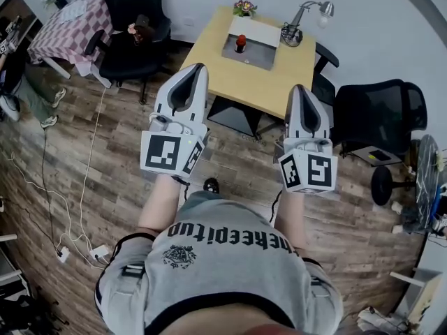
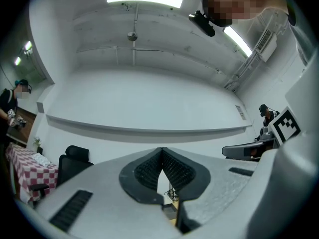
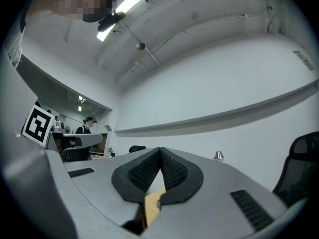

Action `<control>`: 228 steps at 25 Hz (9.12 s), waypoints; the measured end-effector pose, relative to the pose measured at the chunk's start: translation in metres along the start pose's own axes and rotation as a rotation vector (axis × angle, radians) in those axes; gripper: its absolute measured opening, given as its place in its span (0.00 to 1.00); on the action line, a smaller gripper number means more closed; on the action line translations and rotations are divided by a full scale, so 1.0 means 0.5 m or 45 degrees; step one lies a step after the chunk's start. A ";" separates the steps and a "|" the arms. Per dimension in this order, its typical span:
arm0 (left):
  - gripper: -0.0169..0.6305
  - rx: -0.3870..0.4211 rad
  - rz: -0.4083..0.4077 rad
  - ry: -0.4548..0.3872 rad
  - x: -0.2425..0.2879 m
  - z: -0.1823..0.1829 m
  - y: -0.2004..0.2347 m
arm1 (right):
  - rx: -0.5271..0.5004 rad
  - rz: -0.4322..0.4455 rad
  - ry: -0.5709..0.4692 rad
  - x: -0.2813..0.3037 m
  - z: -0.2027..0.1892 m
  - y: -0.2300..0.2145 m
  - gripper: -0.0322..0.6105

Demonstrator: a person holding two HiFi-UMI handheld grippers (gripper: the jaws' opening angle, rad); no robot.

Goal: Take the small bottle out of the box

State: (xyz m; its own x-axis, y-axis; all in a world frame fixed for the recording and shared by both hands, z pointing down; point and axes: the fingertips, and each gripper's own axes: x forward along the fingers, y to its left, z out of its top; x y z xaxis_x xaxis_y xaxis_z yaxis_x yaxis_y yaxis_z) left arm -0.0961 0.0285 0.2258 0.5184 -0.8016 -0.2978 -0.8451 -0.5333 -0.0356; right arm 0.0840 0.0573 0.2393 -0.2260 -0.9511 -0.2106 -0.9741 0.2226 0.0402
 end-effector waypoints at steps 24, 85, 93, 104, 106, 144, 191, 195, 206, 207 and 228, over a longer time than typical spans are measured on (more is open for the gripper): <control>0.03 -0.066 -0.093 0.067 0.177 -0.132 0.124 | 0.003 -0.079 0.076 0.197 -0.107 -0.035 0.05; 0.03 -0.049 0.230 0.409 0.658 -0.498 0.287 | 0.154 0.390 0.437 0.761 -0.467 -0.282 0.05; 0.03 -0.139 0.124 0.626 0.650 -0.641 0.264 | 0.164 0.428 0.537 0.766 -0.535 -0.263 0.05; 0.14 -0.171 0.011 0.846 0.657 -0.776 0.212 | 0.163 0.447 0.600 0.764 -0.584 -0.262 0.05; 0.17 -0.176 -0.031 0.896 0.662 -0.804 0.198 | 0.169 0.440 0.600 0.766 -0.587 -0.268 0.05; 0.37 -0.029 -0.089 1.549 0.673 -1.091 0.143 | 0.255 0.416 0.636 0.791 -0.637 -0.322 0.05; 0.36 -0.145 -0.092 0.681 0.607 -0.520 0.140 | 0.101 0.251 0.401 0.622 -0.392 -0.225 0.05; 0.36 -0.114 -0.088 0.626 0.586 -0.470 0.140 | 0.068 0.217 0.363 0.598 -0.356 -0.218 0.05; 0.36 -0.048 -0.089 0.485 0.521 -0.353 0.137 | -0.004 0.132 0.258 0.526 -0.264 -0.191 0.05; 0.36 -0.044 -0.090 0.472 0.514 -0.343 0.136 | -0.007 0.123 0.250 0.518 -0.256 -0.188 0.05; 0.36 -0.057 -0.100 0.241 0.372 -0.190 0.131 | -0.097 -0.078 0.116 0.354 -0.132 -0.145 0.05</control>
State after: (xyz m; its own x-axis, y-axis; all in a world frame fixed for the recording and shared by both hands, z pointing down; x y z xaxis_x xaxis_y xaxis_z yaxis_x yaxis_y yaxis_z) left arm -0.0427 -0.1814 0.2586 0.6012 -0.7914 -0.1111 -0.7968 -0.6042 -0.0076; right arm 0.1140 -0.1413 0.2634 -0.1624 -0.9787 -0.1252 -0.9831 0.1498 0.1049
